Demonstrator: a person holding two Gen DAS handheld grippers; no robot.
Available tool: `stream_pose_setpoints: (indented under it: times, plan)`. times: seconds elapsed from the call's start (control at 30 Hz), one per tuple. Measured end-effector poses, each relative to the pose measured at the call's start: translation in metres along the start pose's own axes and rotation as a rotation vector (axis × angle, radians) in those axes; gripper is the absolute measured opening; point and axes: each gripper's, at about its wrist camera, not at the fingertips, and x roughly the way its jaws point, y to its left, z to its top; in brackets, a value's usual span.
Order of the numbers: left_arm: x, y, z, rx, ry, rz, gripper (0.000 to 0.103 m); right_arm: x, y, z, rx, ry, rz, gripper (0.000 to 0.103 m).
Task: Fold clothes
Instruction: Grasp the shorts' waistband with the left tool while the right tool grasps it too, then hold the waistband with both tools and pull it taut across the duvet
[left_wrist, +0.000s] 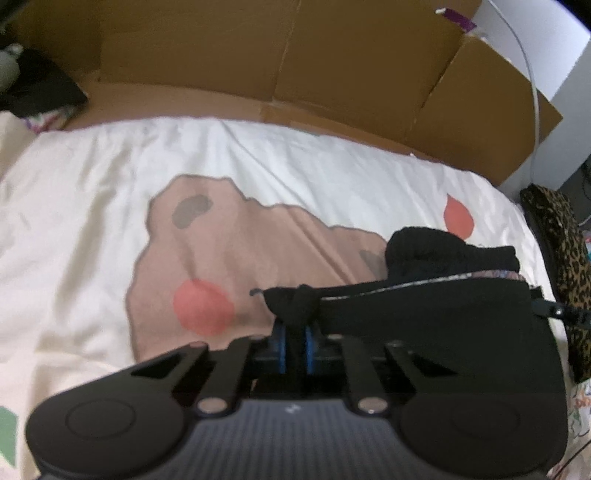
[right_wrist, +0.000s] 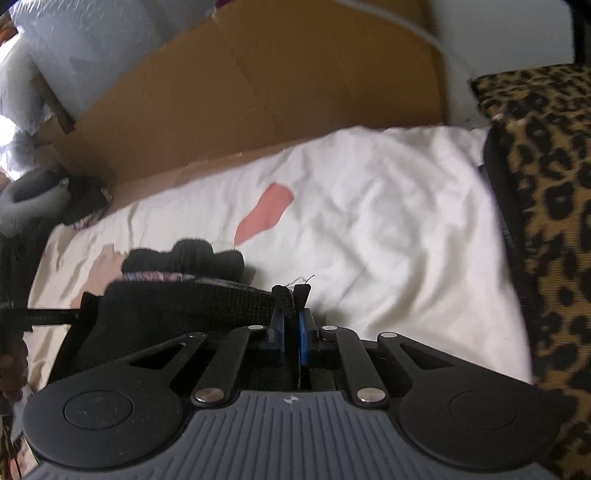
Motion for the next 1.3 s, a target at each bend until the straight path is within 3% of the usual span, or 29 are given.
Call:
stream_pose_setpoints:
  times: [0.3, 0.53, 0.77, 1.3]
  plan:
    - [-0.057, -0.010, 0.010, 0.019, -0.122, 0.001, 0.009, -0.051, 0.007, 0.007, -0.008, -0.094, 0.012, 0.005]
    - [-0.068, -0.023, 0.023, 0.038, -0.162, -0.012, 0.009, -0.076, 0.011, 0.010, -0.003, -0.139, -0.002, 0.005]
    - [-0.056, -0.028, 0.034, 0.031, -0.161, -0.020, 0.009, -0.076, 0.004, 0.015, 0.008, -0.151, -0.032, 0.005]
    - [0.008, -0.011, 0.039, -0.006, -0.096, -0.008, 0.009, -0.026, -0.017, 0.023, 0.039, -0.087, -0.071, 0.005]
